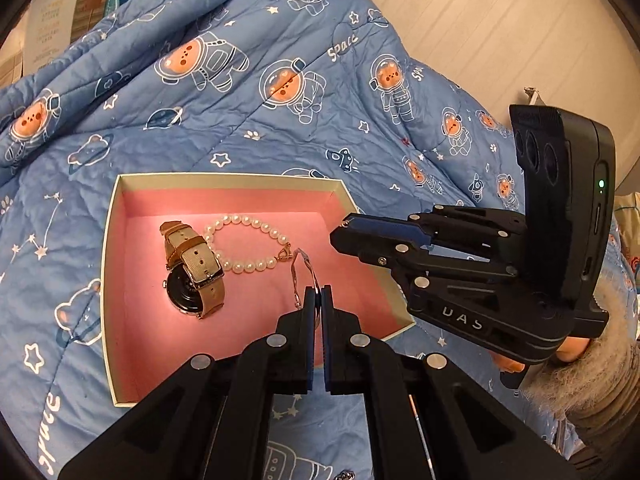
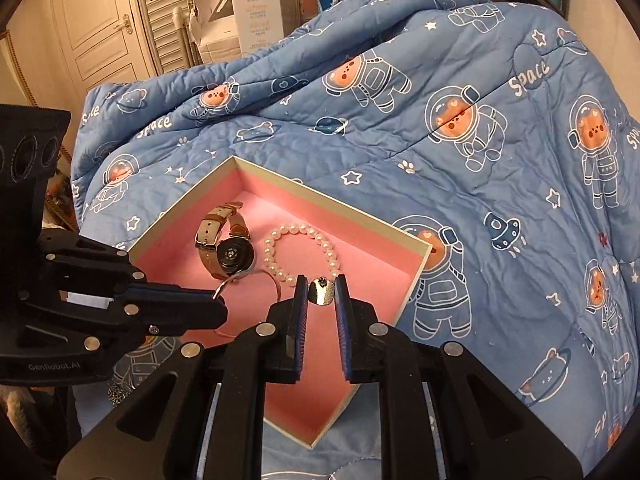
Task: Organize jewelry
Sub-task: 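Carry the bangle and charm into the pink box and open both tools, then lift both tools out of the box and move to the remaining jewelry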
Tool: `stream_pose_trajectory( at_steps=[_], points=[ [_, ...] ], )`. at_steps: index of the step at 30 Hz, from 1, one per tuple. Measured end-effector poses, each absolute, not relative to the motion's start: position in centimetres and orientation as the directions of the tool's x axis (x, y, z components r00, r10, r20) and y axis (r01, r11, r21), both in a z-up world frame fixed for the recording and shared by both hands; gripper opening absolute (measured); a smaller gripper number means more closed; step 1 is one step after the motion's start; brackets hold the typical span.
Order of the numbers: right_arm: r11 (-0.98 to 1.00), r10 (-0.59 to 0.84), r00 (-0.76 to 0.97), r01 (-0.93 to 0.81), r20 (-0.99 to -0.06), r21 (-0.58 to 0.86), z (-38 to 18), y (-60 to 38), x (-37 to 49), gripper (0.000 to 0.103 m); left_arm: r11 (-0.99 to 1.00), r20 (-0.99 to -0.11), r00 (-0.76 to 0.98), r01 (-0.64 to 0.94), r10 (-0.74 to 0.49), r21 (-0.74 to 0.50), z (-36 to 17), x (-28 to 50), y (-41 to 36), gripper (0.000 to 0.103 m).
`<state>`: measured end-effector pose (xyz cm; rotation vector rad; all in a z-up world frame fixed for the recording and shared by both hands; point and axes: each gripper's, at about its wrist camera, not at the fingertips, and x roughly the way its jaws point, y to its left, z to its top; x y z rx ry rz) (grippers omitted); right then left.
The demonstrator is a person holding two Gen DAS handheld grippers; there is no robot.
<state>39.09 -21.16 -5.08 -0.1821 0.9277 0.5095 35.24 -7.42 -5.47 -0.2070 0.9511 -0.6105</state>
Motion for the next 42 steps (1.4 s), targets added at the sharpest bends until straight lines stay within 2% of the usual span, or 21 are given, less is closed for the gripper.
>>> stream_pose_trajectory(
  at_steps=[13,27,28,32,35,37,39,42],
  points=[
    [0.868,0.356,0.355,-0.468,-0.864,0.165,-7.8,-18.4,43.6,0.014,0.860,-0.774,0.403,0.370,-0.489,-0.351,-7.5,36.3,-7.5,0.003],
    [0.884,0.261,0.292,-0.454,-0.920,0.107,-10.4,-16.2,45.3,0.014,0.889,-0.820,0.412,0.394,-0.397,-0.233,-7.9,36.3,-8.3,0.005],
    [0.884,0.261,0.293,-0.456,-0.920,0.106,-10.4,-16.2,45.3,0.014,0.891,-0.821,0.419,0.397,-0.388,-0.218,-7.9,36.2,-8.3,0.007],
    [0.884,0.262,0.292,-0.454,-0.920,0.108,-10.4,-16.2,45.4,0.015,0.890,-0.809,0.443,0.409,-0.386,-0.201,-7.4,35.8,-8.3,0.032],
    [0.888,0.267,0.288,-0.445,-0.920,0.118,-10.3,-16.3,45.5,0.016,0.891,-0.803,0.459,0.414,-0.382,-0.187,-7.1,35.4,-8.4,0.035],
    [0.887,0.281,0.286,-0.441,-0.916,0.135,-10.1,-16.4,45.5,0.022,0.889,-0.796,0.468,0.421,-0.383,-0.181,-6.7,34.8,-8.4,0.037],
    [0.888,0.297,0.302,-0.435,-0.906,0.146,-9.7,-16.6,45.3,0.041,0.886,-0.779,0.487,0.425,-0.395,-0.184,-6.0,33.8,-8.2,0.043],
    [0.890,0.330,0.339,-0.423,-0.881,0.170,-8.5,-17.2,44.7,0.043,0.884,-0.737,0.532,0.425,-0.417,-0.193,-4.5,31.9,-7.6,0.056]
  ],
)
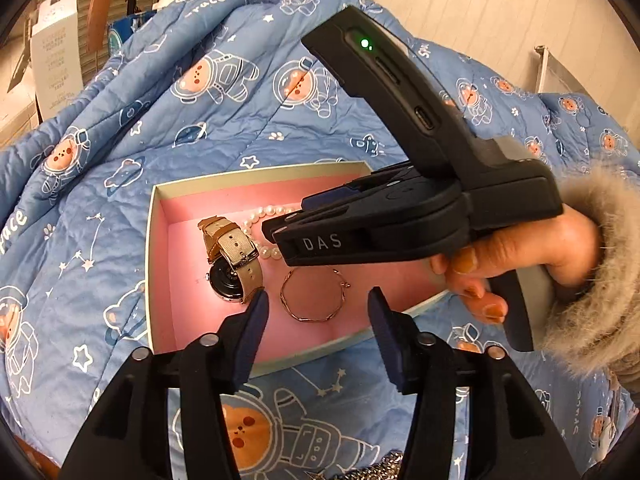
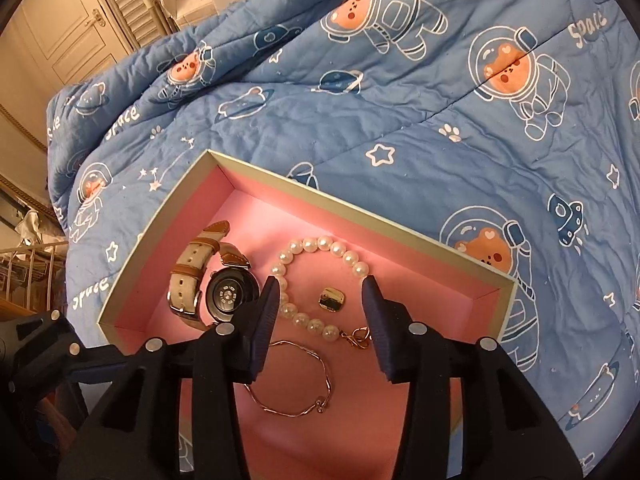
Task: Organize jewelry
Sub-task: 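Lift both tools out of the box and move to the remaining jewelry, then grasp a small ring with the left tool while the right tool grasps a gold charm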
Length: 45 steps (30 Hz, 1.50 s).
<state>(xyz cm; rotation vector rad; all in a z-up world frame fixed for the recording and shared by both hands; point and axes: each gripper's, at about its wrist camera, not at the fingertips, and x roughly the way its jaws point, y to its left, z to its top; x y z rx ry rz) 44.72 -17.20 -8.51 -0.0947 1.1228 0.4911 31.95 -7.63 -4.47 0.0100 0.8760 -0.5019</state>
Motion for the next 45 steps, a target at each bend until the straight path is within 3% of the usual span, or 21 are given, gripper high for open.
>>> stream_pose_trajectory(
  at_steps=[3,9,22,27,34,39,43,45],
  points=[
    [0.891,0.360,0.387,-0.411,-0.849,0.190,-7.0,-18.0,43.3,0.051,0.891,-0.692,0.593,0.422,-0.412,-0.169,-3.2,29.7,-7.1,0.075],
    [0.891,0.385,0.526,-0.426,-0.758,0.157,-3.7,-20.0,37.1,0.057,0.912,-0.653,0.664,0.396,-0.363,-0.104,-2.9,25.5,-5.6,0.089],
    [0.885,0.409,0.576,-0.439,-0.708,0.154,-6.2,-23.8,23.6,0.057,0.949,-0.666,0.680,0.270,-0.308,-0.163,-6.0,17.9,-0.9,0.089],
    [0.869,0.415,0.555,-0.477,-0.721,0.132,-7.8,-23.5,19.7,0.056,0.943,-0.677,0.657,0.254,-0.331,-0.214,-7.3,16.1,-1.1,0.088],
    [0.867,0.414,0.529,-0.477,-0.741,0.145,-9.6,-22.9,17.7,0.046,0.942,-0.691,0.645,0.279,-0.326,-0.184,-8.4,15.0,-2.8,0.081],
    [0.867,0.416,0.516,-0.473,-0.749,0.155,-10.3,-22.5,17.7,0.037,0.943,-0.713,0.624,0.280,-0.320,-0.179,-9.4,15.0,-3.6,0.066],
    [0.870,0.410,0.510,-0.468,-0.756,0.156,-10.8,-22.3,18.0,0.030,0.945,-0.713,0.625,0.268,-0.318,-0.186,-9.7,15.1,-3.8,0.061],
    [0.871,0.411,0.509,-0.463,-0.756,0.162,-10.8,-22.4,18.1,0.029,0.939,-0.706,0.624,0.276,-0.336,-0.203,-9.5,15.2,-3.9,0.053]
  ],
)
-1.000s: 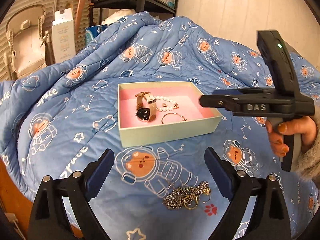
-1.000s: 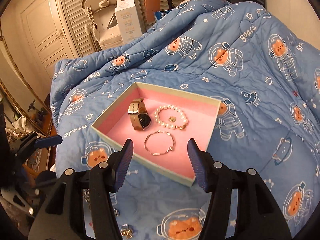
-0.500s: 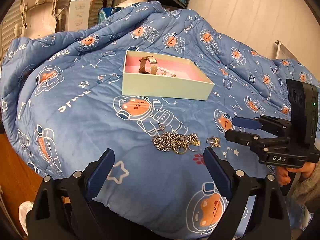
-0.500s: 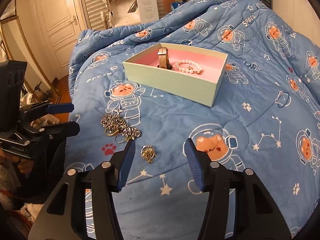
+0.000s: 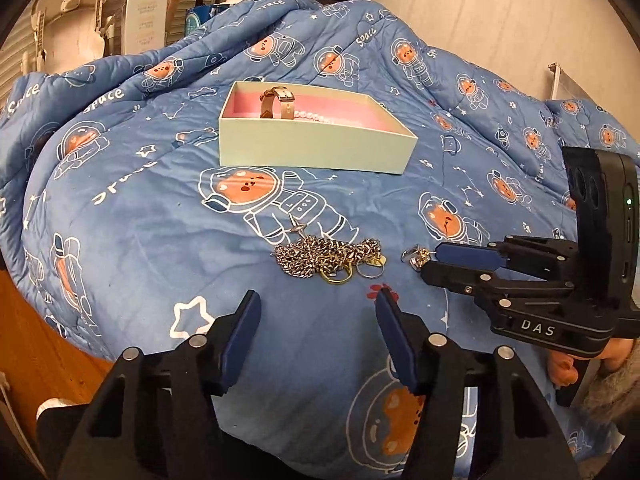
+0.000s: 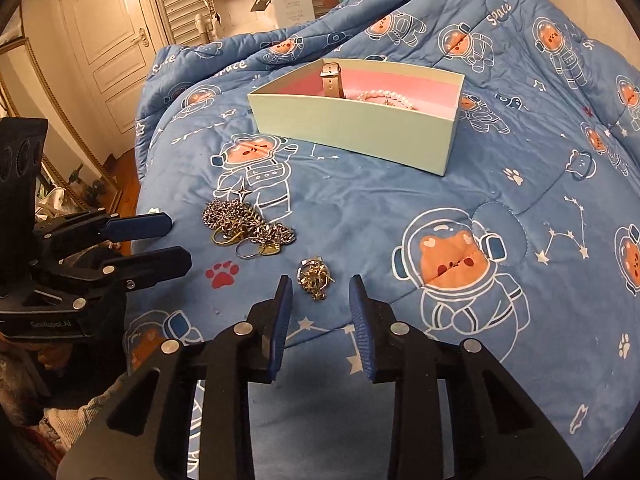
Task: Organize jewelry
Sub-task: 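Grasp a small ring with the left tool while the right tool grasps a gold charm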
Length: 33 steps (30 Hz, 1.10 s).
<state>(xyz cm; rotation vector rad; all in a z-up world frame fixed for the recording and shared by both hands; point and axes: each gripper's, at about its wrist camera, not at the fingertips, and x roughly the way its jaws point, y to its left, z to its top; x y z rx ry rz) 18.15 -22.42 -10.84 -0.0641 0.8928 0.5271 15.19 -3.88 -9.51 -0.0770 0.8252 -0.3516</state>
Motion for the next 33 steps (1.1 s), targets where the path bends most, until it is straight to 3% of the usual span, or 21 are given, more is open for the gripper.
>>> stream_pose_trajectory(
  at_steps=[9,25,33],
  points=[
    [0.867,0.419,0.502,-0.470,-0.757,0.168,-11.0,-22.1,18.5,0.022,0.912,-0.717,0.579,0.352,-0.388,-0.210,-9.9,15.8,-6.5,0.042],
    [0.871,0.421,0.505,-0.457,-0.754,0.180,-10.6,-23.0,18.1,0.019,0.919,-0.724,0.582,0.344,-0.370,-0.193,-10.7,17.2,-7.6,0.041],
    [0.881,0.415,0.505,-0.430,-0.757,0.196,-10.7,-24.0,17.6,0.019,0.919,-0.727,0.583,0.351,-0.363,-0.177,-10.8,18.0,-8.3,0.026]
  ],
)
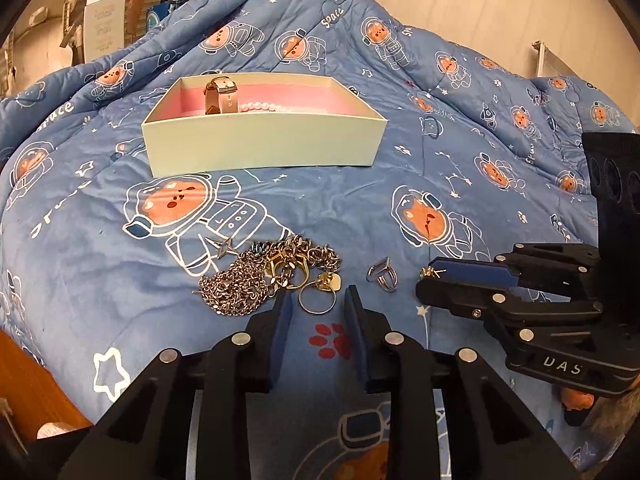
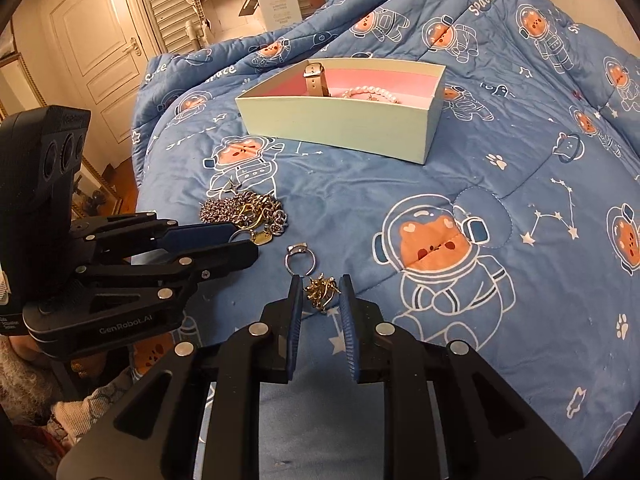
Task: Organize jewelry
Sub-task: 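Grasp a small ring with the left tool while the right tool grasps a gold charm, then carry the ring and charm into the pink box and open both tools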
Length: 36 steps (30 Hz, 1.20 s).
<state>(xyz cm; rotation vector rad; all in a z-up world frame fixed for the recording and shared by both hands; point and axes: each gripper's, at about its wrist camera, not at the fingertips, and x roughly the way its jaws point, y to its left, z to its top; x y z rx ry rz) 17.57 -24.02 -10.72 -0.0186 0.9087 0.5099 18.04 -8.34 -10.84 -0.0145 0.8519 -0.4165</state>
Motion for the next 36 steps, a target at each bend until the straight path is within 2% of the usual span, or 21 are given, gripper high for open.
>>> stream_pose_trajectory(
  at_steps=[2,5,19,36],
  points=[
    [0.882,0.414,0.505,-0.427,-0.757,0.198,-10.7,-24.1,17.5,0.019,0.919,-0.727,0.583,0.352,-0.362,-0.175,-10.9,18.2,-8.5,0.025],
    [0.882,0.415,0.505,-0.427,-0.757,0.198,-10.7,-24.1,17.5,0.019,0.919,-0.726,0.585,0.352,-0.362,-0.175,-10.9,18.2,-8.5,0.018],
    [0.875,0.432,0.514,-0.437,-0.741,0.208,-9.8,-24.3,16.8,0.019,0.905,-0.687,0.603,0.371,-0.405,-0.208,-8.8,16.1,-7.8,0.018],
    [0.837,0.500,0.574,-0.512,-0.648,0.193,-4.6,-22.3,18.8,0.019,0.910,-0.626,0.665,0.351,-0.408,-0.221,-4.8,18.0,-5.7,0.018]
  ],
)
